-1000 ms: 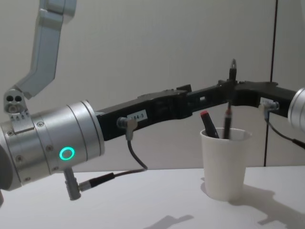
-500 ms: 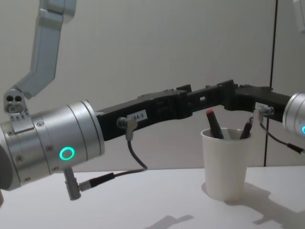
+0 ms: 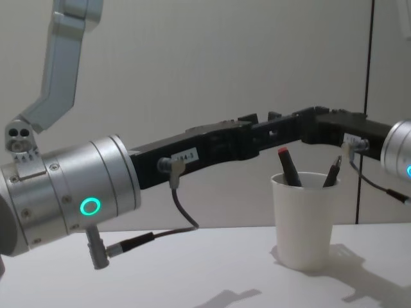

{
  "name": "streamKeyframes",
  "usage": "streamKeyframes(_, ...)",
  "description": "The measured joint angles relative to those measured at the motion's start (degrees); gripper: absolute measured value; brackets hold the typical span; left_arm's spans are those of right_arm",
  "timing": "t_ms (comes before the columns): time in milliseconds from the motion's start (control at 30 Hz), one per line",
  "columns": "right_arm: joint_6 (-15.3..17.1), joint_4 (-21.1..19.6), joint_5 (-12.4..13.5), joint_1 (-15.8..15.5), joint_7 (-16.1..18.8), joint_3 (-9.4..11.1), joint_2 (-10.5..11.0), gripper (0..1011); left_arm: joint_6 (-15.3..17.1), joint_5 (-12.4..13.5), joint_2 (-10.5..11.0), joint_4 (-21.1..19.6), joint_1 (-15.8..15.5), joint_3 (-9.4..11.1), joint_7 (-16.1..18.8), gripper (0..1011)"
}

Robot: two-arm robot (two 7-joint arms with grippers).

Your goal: Place the pen into the pen holder.

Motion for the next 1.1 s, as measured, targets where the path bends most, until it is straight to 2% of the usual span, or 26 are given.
streamKeyframes(367, 0.5, -4.2, 1.7, -1.9, -2.9, 0.9, 1.3, 1002, 0.0, 0.1, 0.0, 0.0, 0.0, 0.0, 0.1, 1003)
streamKeyframes(567, 0.5, -4.3, 1.7, -2.2, -3.0, 1.0, 1.3, 1002, 0.0, 0.9, 0.2, -0.1, 0.1, 0.2, 1.6, 1003)
streamKeyframes(800, 0.9, -6.1, 1.5, -4.2, -3.8, 1.4, 1.9, 1001, -0.2, 3.7, 0.8, -0.7, 0.3, 0.8, 6.6, 1003)
streamKeyframes(1100, 1.7, -10.9, 1.0, -9.5, -5.8, 2.3, 3.5, 1002, -0.4, 7.8, 1.6, -1.4, 0.7, 1.6, 13.7, 1002)
